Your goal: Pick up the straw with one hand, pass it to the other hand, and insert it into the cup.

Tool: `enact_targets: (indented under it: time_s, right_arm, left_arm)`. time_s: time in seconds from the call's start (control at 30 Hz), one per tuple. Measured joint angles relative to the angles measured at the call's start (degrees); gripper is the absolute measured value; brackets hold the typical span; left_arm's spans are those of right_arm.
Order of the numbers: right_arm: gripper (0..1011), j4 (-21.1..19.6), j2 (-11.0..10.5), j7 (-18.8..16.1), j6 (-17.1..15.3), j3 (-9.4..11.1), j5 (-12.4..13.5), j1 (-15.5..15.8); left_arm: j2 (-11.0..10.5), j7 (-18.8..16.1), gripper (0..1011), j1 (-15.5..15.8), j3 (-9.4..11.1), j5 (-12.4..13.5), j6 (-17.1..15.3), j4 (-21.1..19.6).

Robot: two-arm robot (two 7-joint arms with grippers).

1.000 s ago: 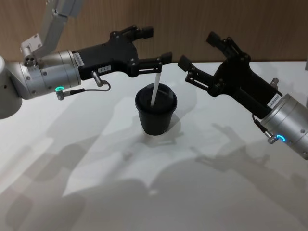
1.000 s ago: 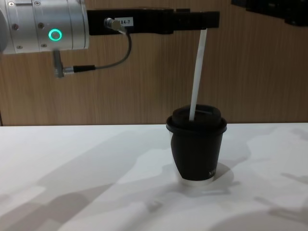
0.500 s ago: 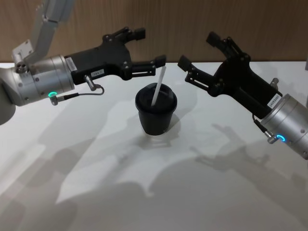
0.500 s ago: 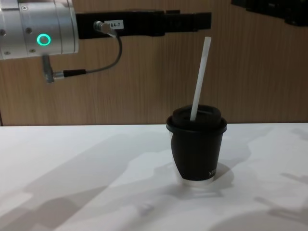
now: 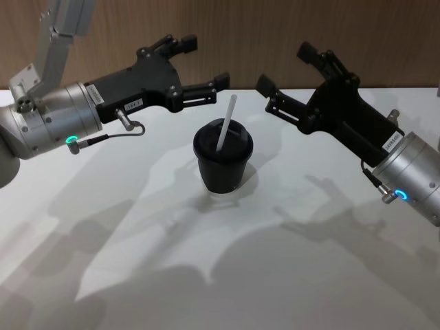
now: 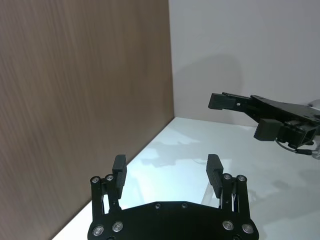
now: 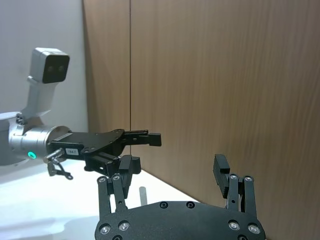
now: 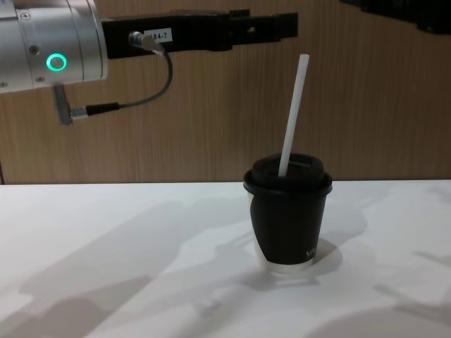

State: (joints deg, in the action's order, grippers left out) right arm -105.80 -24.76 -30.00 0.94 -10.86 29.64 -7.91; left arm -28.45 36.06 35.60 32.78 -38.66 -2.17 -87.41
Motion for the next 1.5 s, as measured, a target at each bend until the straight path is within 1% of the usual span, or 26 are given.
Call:
enact_targets:
  time_s: [0.23, 0.33, 0.4, 0.43, 0.77, 1.1, 1.5]
  right_arm:
    - [1001, -0.6, 1.1, 3.3, -1.4, 0.4, 0.0, -0.1]
    - [1001, -1.0, 2.1, 6.1, -2.6, 0.7, -0.1, -0.2]
    - [1001, -1.2, 2.5, 7.2, -3.0, 0.8, -0.2, -0.3]
    - [1001, -1.3, 2.9, 8.2, -3.4, 1.0, -0.2, -0.3]
    - [1001, -1.7, 5.0, 13.3, -5.6, 1.6, 0.0, -0.7]
    - [1001, -1.8, 6.0, 15.6, -6.6, 1.8, 0.2, -0.9]
    - [1001, -1.9, 6.4, 16.8, -7.1, 1.9, 0.3, -1.0]
  left_arm:
    - [0.8, -2.5, 1003, -0.9, -0.6, 1.7, 1.6, -0.5]
    - [1.2, -3.7, 1002, -1.4, -0.9, 2.5, 2.3, -0.7]
    - [1.5, -4.7, 1003, -1.7, -1.1, 3.2, 2.9, -0.9]
    - [1.6, -5.0, 1003, -1.8, -1.2, 3.4, 3.0, -0.9]
    - [2.5, -8.9, 1003, -3.0, -2.0, 6.0, 4.4, -1.9]
    - [2.9, -10.8, 1003, -3.7, -2.4, 7.2, 5.1, -2.4]
    - [3.1, -11.8, 1003, -4.0, -2.7, 7.9, 5.4, -2.7]
